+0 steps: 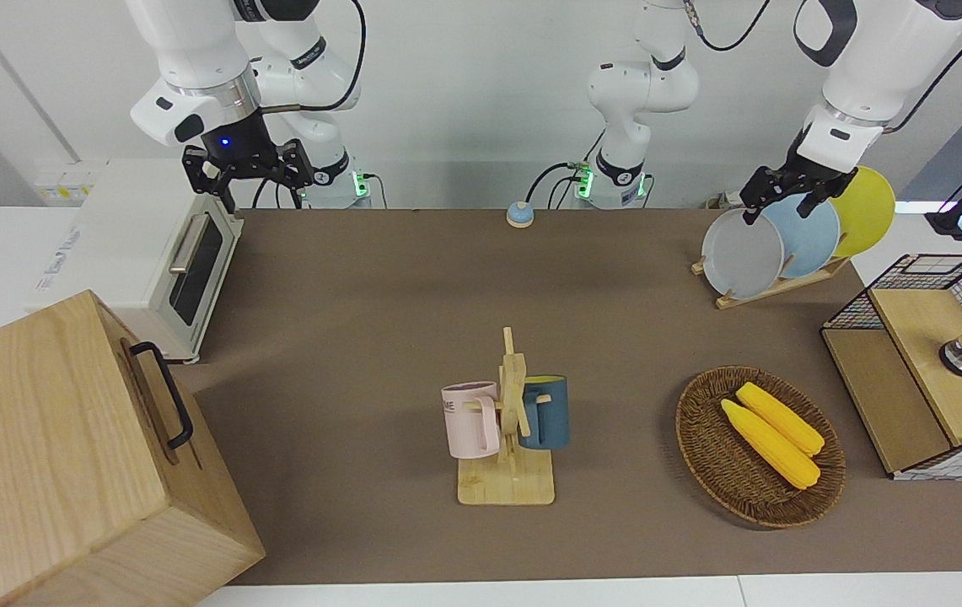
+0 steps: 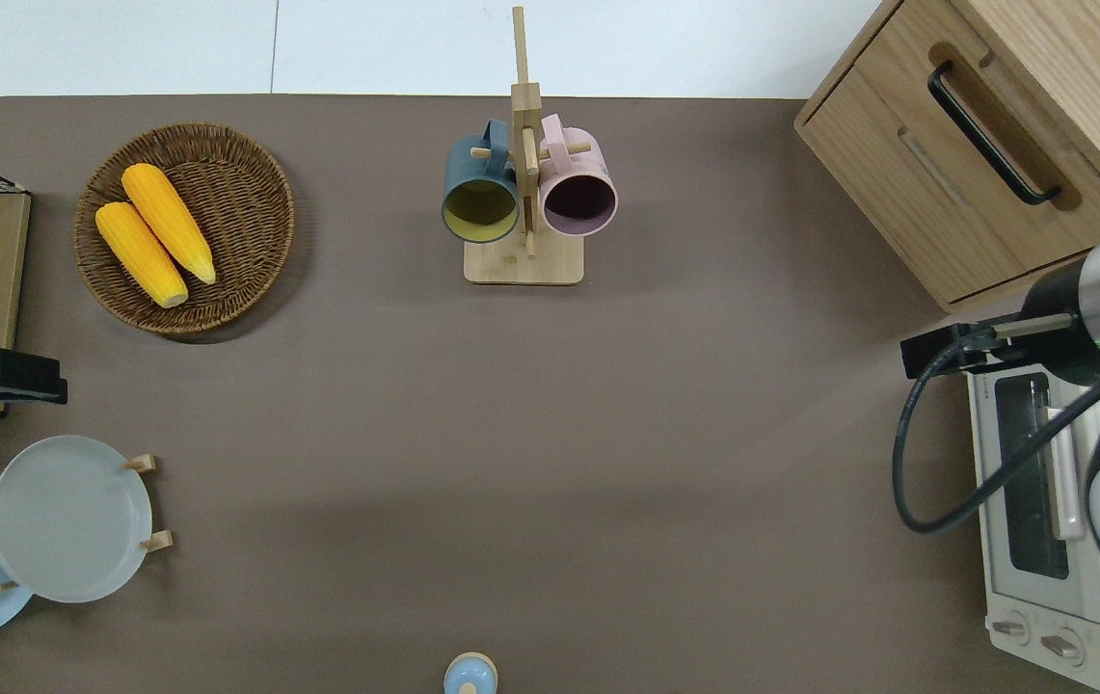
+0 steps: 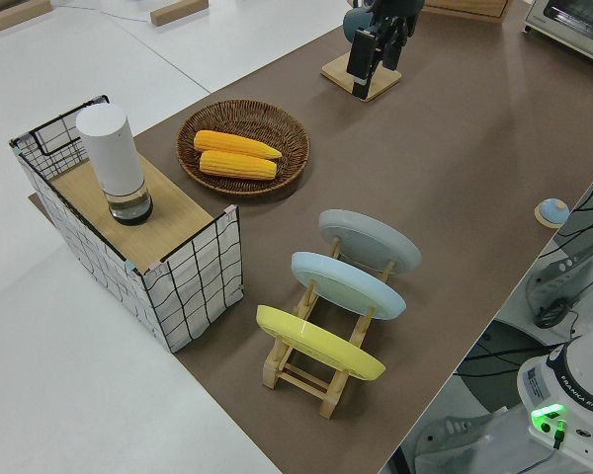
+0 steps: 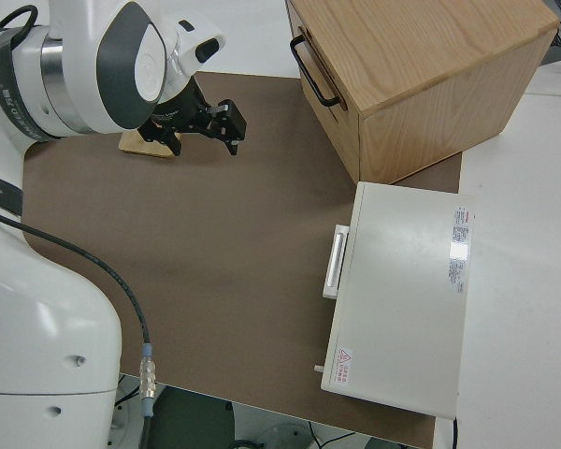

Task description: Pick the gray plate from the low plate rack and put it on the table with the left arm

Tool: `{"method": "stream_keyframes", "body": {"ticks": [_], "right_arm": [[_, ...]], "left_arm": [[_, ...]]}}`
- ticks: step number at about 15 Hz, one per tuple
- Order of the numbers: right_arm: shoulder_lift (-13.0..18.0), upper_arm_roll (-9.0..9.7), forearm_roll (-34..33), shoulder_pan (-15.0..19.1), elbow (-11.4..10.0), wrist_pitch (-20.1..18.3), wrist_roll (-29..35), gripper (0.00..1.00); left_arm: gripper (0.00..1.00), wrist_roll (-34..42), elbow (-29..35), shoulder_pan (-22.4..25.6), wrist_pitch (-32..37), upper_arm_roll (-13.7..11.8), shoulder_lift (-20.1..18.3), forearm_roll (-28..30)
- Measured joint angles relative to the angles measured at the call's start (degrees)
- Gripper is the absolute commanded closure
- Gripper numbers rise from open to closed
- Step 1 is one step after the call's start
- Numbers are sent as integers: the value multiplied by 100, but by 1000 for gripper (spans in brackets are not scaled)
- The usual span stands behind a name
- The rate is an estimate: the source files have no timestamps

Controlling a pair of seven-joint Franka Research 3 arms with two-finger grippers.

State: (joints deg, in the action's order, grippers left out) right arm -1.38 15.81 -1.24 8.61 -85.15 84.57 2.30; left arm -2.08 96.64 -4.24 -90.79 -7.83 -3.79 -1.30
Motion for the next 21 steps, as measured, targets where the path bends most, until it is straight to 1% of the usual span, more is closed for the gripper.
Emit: {"method": "stream_keyframes", "body": {"ticks": [6, 17, 21], "right_arm": [[0, 0, 0, 0, 0, 0, 0, 17], [0, 0, 0, 0, 0, 0, 0, 17], [0, 0, 0, 0, 0, 0, 0, 17]], "left_arm": [[9, -140, -2, 0, 17, -1, 0, 1], [9, -160, 43, 4, 51, -27, 4, -23], [11, -151, 254, 3, 49, -30, 0, -494]]}}
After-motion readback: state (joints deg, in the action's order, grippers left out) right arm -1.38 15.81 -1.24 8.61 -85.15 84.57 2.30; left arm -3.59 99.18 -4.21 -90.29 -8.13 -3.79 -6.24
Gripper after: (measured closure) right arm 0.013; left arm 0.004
